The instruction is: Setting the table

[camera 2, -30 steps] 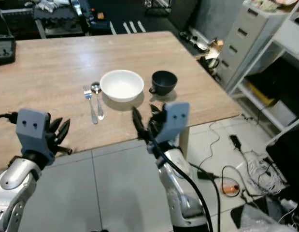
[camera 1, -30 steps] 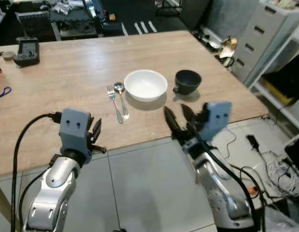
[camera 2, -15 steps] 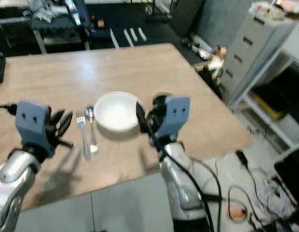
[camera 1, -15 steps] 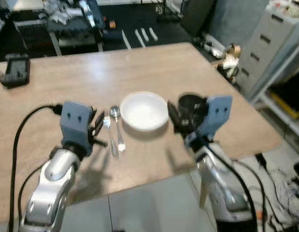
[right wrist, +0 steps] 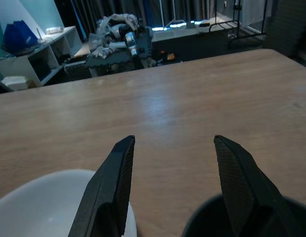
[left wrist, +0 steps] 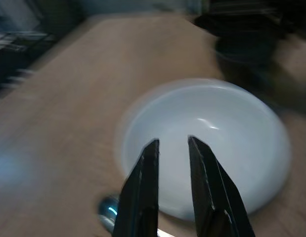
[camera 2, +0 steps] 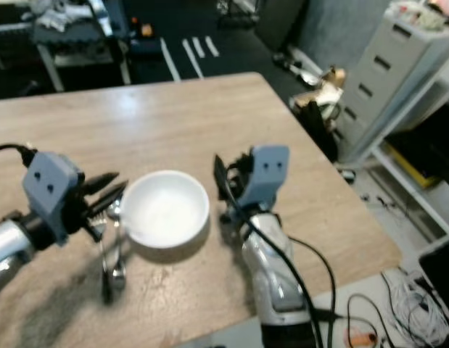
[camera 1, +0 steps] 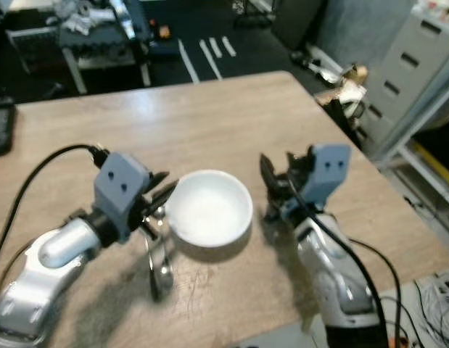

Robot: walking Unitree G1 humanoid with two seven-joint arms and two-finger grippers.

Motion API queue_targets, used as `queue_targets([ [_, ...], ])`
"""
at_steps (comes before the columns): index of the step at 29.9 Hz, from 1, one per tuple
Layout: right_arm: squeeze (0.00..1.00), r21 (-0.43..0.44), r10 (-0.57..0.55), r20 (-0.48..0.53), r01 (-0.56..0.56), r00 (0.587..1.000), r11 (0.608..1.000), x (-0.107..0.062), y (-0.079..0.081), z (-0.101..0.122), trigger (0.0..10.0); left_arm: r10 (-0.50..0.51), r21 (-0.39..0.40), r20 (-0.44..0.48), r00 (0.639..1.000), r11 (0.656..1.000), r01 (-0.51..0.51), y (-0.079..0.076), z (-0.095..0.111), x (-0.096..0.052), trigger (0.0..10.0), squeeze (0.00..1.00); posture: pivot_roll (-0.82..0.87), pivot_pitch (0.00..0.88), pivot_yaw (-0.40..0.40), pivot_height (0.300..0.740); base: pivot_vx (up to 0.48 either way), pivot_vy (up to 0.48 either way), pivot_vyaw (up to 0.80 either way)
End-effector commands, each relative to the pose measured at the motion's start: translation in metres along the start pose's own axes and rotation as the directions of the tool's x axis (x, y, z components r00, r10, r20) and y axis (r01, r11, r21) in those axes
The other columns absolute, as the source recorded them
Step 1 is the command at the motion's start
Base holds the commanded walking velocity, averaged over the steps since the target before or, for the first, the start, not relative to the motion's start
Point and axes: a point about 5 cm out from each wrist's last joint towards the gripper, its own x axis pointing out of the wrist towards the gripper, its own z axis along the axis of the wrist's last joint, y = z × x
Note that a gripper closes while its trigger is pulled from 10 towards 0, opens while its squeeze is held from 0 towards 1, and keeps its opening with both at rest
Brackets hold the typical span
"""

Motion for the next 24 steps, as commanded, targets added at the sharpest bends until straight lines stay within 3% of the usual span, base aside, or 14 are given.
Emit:
queue_targets([
  [1,0.00,-0.005,-0.027,-0.021,0.027,0.999,1.000,-0.003,-0.005,-0.004,10.0,-0.153,0.000,-0.005,0.988,0.988,0.153,-0.015,0.003,-0.006,10.0,0.00,0.03,0.053,0.048,0.740,0.000,0.000,0.00],
  [7,0.00,-0.006,-0.033,-0.025,0.033,0.999,0.999,-0.004,-0.007,-0.005,10.0,-0.221,0.025,-0.046,0.974,0.975,0.222,-0.015,0.000,-0.016,10.0,0.00,0.04,0.060,0.047,0.740,0.000,0.000,0.00],
  [8,0.00,-0.005,-0.035,-0.028,0.035,0.999,0.999,-0.004,-0.007,-0.005,10.0,-0.217,0.037,-0.069,0.974,0.975,0.220,-0.010,-0.004,-0.018,10.0,0.68,0.04,0.065,0.045,0.740,0.000,0.000,0.00],
  [9,0.00,-0.004,-0.036,-0.030,0.035,0.999,0.999,-0.005,-0.008,-0.006,10.0,-0.211,0.051,-0.090,0.973,0.975,0.216,-0.004,-0.007,-0.019,10.0,1.00,0.04,0.068,0.043,0.740,0.000,0.000,0.00],
  [13,0.00,0.006,-0.033,-0.033,0.033,0.999,0.999,-0.006,-0.008,-0.006,10.0,-0.207,0.123,-0.134,0.969,0.967,0.223,0.006,-0.015,-0.015,10.0,1.00,0.04,0.077,0.040,0.740,0.000,0.000,0.00],
  [15,0.00,0.048,-0.002,-0.029,0.004,1.000,0.999,-0.007,-0.008,-0.003,10.0,-0.223,0.197,-0.177,0.959,0.946,0.257,0.012,-0.023,-0.005,10.0,1.00,0.04,0.085,0.037,0.740,0.000,0.000,0.00],
  [20,0.00,0.071,0.036,-0.010,-0.035,0.999,0.997,-0.008,-0.006,0.003,10.0,-0.239,0.206,-0.169,0.956,0.940,0.271,0.019,-0.026,0.008,10.0,1.00,0.03,0.094,0.035,0.740,0.000,0.000,0.00],
  [24,0.00,0.076,0.048,-0.001,-0.048,0.999,0.996,-0.006,-0.004,0.006,10.0,-0.295,0.232,-0.181,0.938,0.914,0.332,0.024,-0.029,0.020,10.0,1.00,0.02,0.102,0.034,0.740,0.000,0.000,0.00],
])
